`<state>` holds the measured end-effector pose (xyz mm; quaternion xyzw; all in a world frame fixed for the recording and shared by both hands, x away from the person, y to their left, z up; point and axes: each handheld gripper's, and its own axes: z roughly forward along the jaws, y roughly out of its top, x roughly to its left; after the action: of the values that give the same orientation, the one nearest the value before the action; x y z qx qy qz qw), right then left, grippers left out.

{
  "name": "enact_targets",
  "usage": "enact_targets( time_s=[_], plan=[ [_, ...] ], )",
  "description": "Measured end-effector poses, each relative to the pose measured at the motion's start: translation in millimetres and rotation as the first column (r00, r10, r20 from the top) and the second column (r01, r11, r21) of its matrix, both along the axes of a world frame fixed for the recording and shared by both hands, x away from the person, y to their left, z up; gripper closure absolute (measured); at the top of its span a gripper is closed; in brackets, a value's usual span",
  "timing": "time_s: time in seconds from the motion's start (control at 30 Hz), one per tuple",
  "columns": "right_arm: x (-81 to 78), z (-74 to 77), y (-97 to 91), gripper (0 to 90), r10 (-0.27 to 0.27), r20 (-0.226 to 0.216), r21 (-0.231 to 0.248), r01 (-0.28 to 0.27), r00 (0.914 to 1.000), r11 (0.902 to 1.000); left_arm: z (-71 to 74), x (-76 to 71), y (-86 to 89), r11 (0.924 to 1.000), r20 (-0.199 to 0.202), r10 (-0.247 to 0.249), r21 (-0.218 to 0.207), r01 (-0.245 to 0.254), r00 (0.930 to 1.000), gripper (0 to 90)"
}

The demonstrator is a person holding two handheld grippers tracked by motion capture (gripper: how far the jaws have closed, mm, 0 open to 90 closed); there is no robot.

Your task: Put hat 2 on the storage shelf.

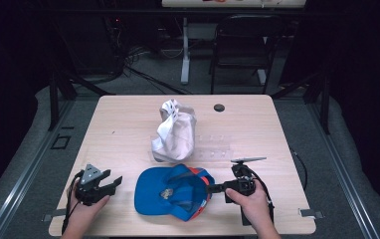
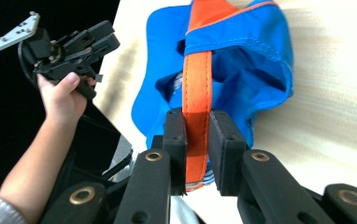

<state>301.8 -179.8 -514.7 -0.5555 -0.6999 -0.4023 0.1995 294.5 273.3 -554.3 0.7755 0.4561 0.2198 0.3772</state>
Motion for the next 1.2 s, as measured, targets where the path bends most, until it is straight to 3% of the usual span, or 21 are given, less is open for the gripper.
enact_targets(
  time_s=[0.03, 0.07, 0.27, 0.4, 0.47, 0.63, 0.73, 1.0, 1.2],
  plan=[
    [0.0, 0.0, 0.0, 78.3, 0.000, 0.000, 0.000, 0.000, 1.0000, 1.0000, 0.0, 0.0, 0.0, 1.0000, 0.000, 0.000, 0.000, 0.000, 1.0000, 45.8],
    [-0.7, 1.4, -0.2, 78.4, -0.003, -0.018, 0.053, 0.004, 0.9998, 0.9986, -0.1, 0.2, -0.1, 1.0000, 0.002, 0.000, -0.003, 0.000, 1.0000, 45.8],
    [3.2, 17.8, 2.7, 78.4, 0.021, -0.028, 0.107, -0.018, 0.9994, 0.9941, 0.7, -1.6, -1.8, 1.0000, 0.004, 0.000, -0.003, 0.000, 1.0000, 45.8],
    [11.9, 38.0, 5.6, 78.4, 0.046, -0.045, 0.141, -0.039, 0.9979, 0.9893, 1.5, -2.5, -1.9, 1.0000, 0.013, -0.001, 0.002, 0.001, 0.9999, 45.8],
    [20.2, 53.1, 7.1, 78.4, 0.058, -0.068, 0.184, -0.045, 0.9960, 0.9819, 1.4, -3.0, -1.6, 1.0000, 0.011, 0.006, -0.005, -0.006, 0.9999, 45.8],
    [28.9, 69.0, 8.9, 78.4, 0.049, -0.097, 0.215, -0.027, 0.9940, 0.9762, 2.0, -3.9, -0.8, 1.0000, 0.004, 0.003, 0.001, -0.003, 1.0000, 45.8],
    [34.2, 82.3, 9.2, 78.4, 0.057, -0.131, 0.219, -0.027, 0.9898, 0.9754, 1.2, -4.2, -0.7, 1.0000, 0.014, 0.004, -0.003, -0.004, 0.9999, 45.8],
    [38.2, 111.0, 4.5, 78.4, 0.017, -0.155, 0.226, 0.019, 0.9878, 0.9739, 2.0, -6.4, -1.0, 1.0000, 0.014, 0.005, -0.001, -0.005, 0.9999, 45.7],
    [37.4, 140.3, -6.2, 78.4, -0.022, -0.140, 0.171, 0.046, 0.9899, 0.9842, 2.1, -7.0, 0.2, 1.0000, 0.006, 0.006, 0.000, -0.006, 1.0000, 45.6]
  ],
)
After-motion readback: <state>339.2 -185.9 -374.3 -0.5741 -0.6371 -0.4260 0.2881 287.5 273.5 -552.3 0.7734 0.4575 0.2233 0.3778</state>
